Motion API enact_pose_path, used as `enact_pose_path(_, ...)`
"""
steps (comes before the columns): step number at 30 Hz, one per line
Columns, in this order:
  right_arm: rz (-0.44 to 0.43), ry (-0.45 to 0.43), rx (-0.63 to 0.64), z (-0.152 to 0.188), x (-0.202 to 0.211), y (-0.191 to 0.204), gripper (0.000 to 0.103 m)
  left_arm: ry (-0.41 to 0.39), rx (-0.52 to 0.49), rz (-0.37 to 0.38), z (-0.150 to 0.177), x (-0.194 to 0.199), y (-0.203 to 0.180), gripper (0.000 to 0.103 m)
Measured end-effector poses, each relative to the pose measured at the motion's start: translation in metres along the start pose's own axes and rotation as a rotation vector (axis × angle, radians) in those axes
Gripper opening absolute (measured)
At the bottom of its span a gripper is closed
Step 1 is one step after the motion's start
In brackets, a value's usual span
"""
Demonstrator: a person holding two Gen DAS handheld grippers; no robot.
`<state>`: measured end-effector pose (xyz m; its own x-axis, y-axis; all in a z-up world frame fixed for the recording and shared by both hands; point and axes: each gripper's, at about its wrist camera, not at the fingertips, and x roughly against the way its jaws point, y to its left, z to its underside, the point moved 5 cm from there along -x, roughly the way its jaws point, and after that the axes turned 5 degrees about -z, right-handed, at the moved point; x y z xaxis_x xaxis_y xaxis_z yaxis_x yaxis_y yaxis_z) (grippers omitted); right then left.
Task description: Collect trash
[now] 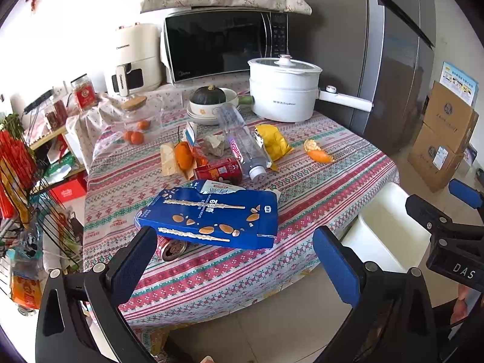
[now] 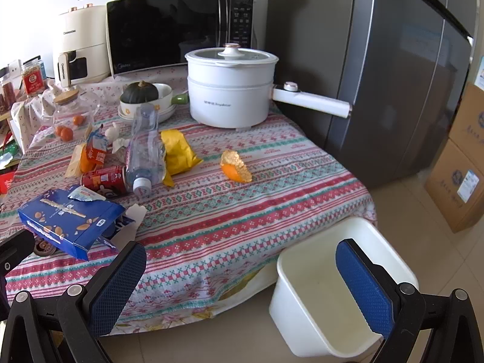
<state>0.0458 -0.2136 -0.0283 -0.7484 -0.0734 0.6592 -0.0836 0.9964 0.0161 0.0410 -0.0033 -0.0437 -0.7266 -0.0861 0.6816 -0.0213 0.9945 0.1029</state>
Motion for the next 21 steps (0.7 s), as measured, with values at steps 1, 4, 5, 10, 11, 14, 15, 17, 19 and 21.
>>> enact_pose_path(1, 0.0, -0.003, -0.002, -0.0007, 0.0004, 0.0003, 0.103, 0.004, 0.003, 0.0, 0.0, -0.0007, 0.0009, 0.103)
enact_pose_path(4, -0.003, -0.012, -0.004, -0.0003, 0.0035, 0.002, 0.103, 0.012, 0.006, 0.004, 0.0011, -0.0022, 0.0019, 0.103)
enact_pose_path(5, -0.003, -0.013, -0.002, -0.0002, 0.0035, 0.0028, 0.103, 0.014, 0.005, 0.003, 0.0016, -0.0028, 0.0017, 0.103)
enact_pose_path(10, 0.005, -0.009, -0.001, 0.0001, 0.0022, 0.0017, 0.103, 0.023, 0.019, 0.001, 0.0016, -0.0047, 0.0035, 0.103)
enact_pose_path(11, 0.003, -0.009, -0.004, 0.0003, 0.0023, 0.0012, 0.103, 0.023, 0.023, 0.003, 0.0017, -0.0045, 0.0044, 0.103)
enact_pose_path(14, 0.003, -0.012, 0.0, -0.0003, 0.0032, 0.0018, 0.103, 0.025, 0.029, 0.005, 0.0006, -0.0047, 0.0055, 0.103)
enact_pose_path(15, 0.005, -0.013, 0.004, -0.0003, 0.0035, 0.0022, 0.103, 0.025, 0.029, 0.006, 0.0007, -0.0047, 0.0055, 0.103)
enact_pose_path(17, 0.006, -0.012, 0.005, -0.0003, 0.0034, 0.003, 0.103, 0.026, 0.028, 0.005, 0.0011, -0.0049, 0.0051, 0.103)
enact_pose_path(19, 0.006, -0.012, 0.006, -0.0002, 0.0033, 0.0034, 0.103, 0.029, 0.03, 0.008, 0.0014, -0.0047, 0.0053, 0.103)
enact_pose_path(21, 0.006, -0.014, 0.008, 0.0003, 0.0034, 0.0037, 0.103, 0.033, 0.03, 0.015, 0.0013, -0.0049, 0.0044, 0.103)
